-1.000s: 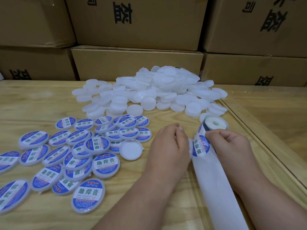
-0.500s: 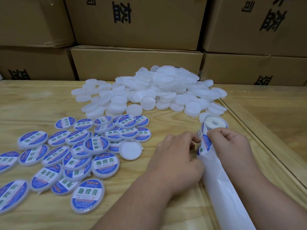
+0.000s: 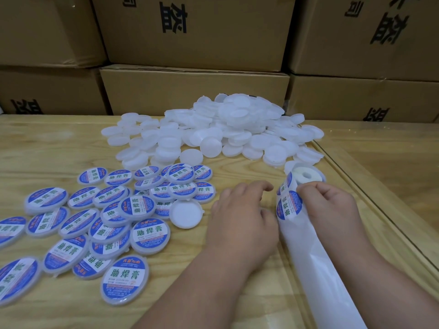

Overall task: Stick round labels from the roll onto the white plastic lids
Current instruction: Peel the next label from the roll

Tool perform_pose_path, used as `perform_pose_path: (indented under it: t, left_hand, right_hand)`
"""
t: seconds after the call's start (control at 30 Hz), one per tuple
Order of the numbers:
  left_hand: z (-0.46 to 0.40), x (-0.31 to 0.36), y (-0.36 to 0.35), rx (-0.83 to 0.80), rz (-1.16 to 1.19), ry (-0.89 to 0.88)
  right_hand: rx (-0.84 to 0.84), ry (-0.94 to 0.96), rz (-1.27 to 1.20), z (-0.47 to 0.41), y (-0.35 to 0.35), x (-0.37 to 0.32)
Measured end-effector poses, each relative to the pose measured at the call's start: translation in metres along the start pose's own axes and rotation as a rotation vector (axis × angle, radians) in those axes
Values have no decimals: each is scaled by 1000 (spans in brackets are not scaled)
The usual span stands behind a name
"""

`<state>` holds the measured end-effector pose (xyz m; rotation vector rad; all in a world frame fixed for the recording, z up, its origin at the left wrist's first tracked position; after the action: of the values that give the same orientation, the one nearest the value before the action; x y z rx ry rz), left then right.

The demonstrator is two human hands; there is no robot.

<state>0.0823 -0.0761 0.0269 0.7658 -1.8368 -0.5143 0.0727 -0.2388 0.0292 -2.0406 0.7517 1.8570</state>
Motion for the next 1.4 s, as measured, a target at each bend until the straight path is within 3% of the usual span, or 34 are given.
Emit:
perform_pose_path:
  t: [0.2, 0.53, 0.83, 0.97, 1.07, 1.17, 1.3, 1.4]
  left_hand:
    - [7, 2, -16, -153, -200, -117]
    - [-6, -7, 5, 139, 186, 19]
    - [4, 0, -5, -22, -116, -74]
    - [1, -3, -3, -1, -88, -37]
    - [-2, -2, 6, 95, 177, 40]
    - [-5, -6, 16, 184, 676, 246]
    - [-6, -34, 4, 239, 1507, 876]
    - [-7, -36, -1, 158, 1880, 1079]
  right_hand:
    - [-2, -36, -27, 1, 0, 1]
    - [-42, -17, -15, 1, -2, 1]
    - [-32, -20, -1, 0, -3, 2]
    - [-25, 1, 28, 0, -2, 1]
    - [-30, -3, 16, 0, -2, 1]
    - [-43, -4, 33, 1, -3, 1]
    - [-32, -18, 40, 1, -2, 1]
    - [-37, -23, 33, 2, -2, 1]
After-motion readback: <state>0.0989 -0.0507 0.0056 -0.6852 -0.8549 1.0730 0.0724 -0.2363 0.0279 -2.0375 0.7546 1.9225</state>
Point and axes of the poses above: each hand's wrist, its own z-axis away from the middle knuckle, its own y-axis out of the back of the hand, x = y × z, the point moved 8 cm from there along -z, towards the middle knuckle, and after that the axes turned 12 degrees about x, right-handed, at the moved point
